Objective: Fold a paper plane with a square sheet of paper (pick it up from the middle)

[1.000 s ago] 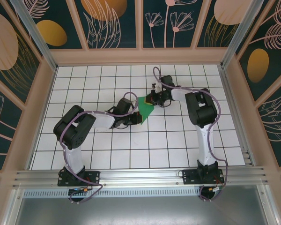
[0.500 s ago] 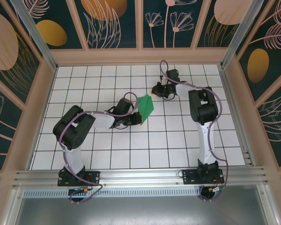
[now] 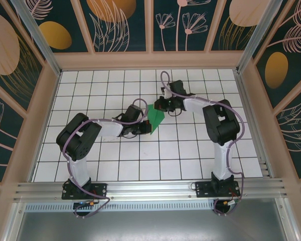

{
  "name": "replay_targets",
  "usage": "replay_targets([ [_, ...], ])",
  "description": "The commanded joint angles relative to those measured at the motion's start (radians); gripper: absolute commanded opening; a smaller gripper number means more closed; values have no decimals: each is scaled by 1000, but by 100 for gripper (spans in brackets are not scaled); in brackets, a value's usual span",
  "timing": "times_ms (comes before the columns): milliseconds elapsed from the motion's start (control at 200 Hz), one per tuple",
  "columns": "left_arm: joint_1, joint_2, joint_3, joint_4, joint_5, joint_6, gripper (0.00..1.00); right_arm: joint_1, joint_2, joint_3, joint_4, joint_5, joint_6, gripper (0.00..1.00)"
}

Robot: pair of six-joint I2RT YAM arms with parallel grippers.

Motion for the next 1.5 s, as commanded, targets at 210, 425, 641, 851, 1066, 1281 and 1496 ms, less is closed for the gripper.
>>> replay_targets([
  [210,-8,0,2,-120,3,15,0,-4,108,23,-22,15,-40,4],
  [425,-3,-59,36,-56,7,22,2,-5,135,2,-50,25,-58,4],
  [641,17,-48,64,55,6,10,13,-5,141,-8,-55,23,-60,4],
  [851,22,55,161,17,-15,29,12,-5,149,-10,-57,21,-59,4],
  [1066,22,116,184,-24,-3,43,12,-5,153,-12,-58,20,-58,4],
  [1281,21,123,138,-39,27,46,9,-4,156,-16,-63,26,-53,4],
  [1496,-3,62,47,-69,42,68,4,-4,161,-18,-75,37,-48,4],
])
